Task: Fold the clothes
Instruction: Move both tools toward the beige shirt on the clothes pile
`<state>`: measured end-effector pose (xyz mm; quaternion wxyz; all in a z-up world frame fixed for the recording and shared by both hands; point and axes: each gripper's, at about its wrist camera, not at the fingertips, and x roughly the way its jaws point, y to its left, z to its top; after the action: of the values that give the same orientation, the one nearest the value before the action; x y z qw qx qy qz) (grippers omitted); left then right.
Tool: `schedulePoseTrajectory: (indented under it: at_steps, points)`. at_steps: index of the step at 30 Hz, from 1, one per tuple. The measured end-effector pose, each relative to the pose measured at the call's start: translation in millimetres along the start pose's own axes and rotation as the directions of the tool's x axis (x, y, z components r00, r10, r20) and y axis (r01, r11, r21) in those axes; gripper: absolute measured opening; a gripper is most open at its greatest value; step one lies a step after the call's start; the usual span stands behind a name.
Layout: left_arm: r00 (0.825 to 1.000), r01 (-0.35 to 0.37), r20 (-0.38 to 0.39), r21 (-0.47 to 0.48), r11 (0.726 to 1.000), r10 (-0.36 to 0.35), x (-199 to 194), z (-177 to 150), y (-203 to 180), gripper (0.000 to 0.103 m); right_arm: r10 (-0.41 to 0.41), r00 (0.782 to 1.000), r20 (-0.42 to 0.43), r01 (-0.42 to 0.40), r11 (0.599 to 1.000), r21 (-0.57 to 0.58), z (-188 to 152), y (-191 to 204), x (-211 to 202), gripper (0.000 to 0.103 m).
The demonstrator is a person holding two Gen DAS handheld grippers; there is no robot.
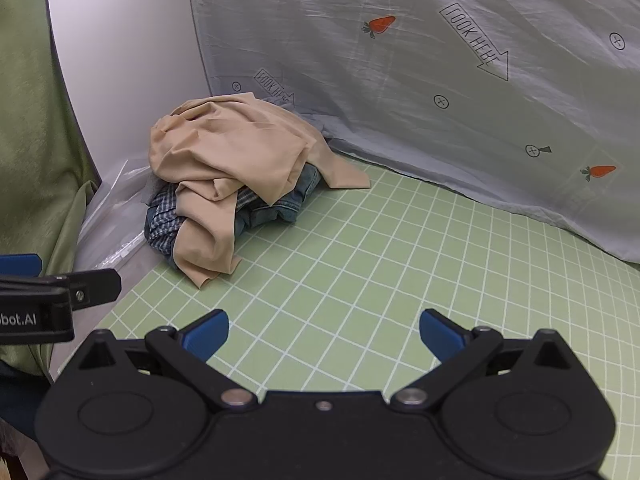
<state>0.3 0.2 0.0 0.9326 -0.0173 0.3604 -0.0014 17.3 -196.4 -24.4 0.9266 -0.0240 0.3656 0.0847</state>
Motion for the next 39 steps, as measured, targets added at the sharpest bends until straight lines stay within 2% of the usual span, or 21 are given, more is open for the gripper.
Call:
schedulePoseTrajectory:
  at_steps: [12, 39]
  points:
    - [1.000, -0.006, 0.020, 0.006, 1.000, 0.006, -1.5, -6.4, -4.7, 0.103, -0.007, 1.000, 0.004, 0.007, 1.000, 0.007, -1.9, -2.3, -2.5, 0.103]
    - [1.000, -0.007, -0.009, 0.010, 1.000, 0.007, 7.3, -1.7, -4.4, 0.103, -0.014, 1.000, 0.001, 0.014, 1.000, 0.018, -0.5, -4.2, -1.9, 0.103]
